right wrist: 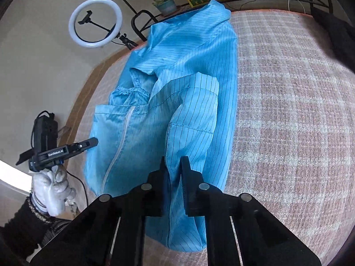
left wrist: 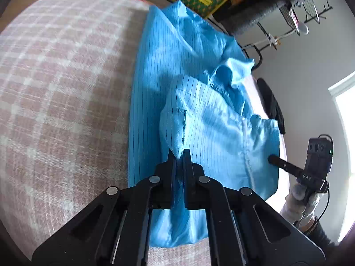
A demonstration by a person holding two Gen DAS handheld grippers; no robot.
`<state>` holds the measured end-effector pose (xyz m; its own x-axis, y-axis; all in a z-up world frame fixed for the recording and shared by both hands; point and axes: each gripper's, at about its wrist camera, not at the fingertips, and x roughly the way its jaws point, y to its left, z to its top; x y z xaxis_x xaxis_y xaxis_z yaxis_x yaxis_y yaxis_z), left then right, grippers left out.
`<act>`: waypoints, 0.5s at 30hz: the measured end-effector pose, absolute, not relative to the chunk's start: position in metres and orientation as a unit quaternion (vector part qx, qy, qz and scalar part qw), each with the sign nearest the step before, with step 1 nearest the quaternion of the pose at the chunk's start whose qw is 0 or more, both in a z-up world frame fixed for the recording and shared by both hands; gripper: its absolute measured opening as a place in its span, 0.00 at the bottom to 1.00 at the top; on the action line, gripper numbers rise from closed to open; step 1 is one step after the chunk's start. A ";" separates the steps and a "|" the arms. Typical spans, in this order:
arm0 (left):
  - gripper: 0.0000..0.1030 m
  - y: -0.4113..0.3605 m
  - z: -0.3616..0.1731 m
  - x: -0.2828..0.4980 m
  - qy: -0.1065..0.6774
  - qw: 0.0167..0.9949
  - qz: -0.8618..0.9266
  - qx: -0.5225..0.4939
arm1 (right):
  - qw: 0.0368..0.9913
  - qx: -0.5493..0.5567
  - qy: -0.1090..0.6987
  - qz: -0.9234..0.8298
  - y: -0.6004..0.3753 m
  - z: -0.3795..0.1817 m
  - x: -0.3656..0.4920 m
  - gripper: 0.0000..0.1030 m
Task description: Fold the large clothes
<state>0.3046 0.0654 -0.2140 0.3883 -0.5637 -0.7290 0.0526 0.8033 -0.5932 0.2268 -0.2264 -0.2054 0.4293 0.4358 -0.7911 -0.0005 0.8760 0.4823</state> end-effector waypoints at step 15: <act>0.16 0.111 -0.224 0.261 0.527 0.765 -0.211 -0.303 | 0.812 0.243 0.518 0.119 -0.245 -0.217 0.224 0.13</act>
<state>0.2612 0.1111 -0.2245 0.3555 -0.6425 -0.6788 0.0039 0.7273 -0.6863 0.2237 -0.2448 -0.2173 0.4355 0.4446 -0.7827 0.0585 0.8537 0.5174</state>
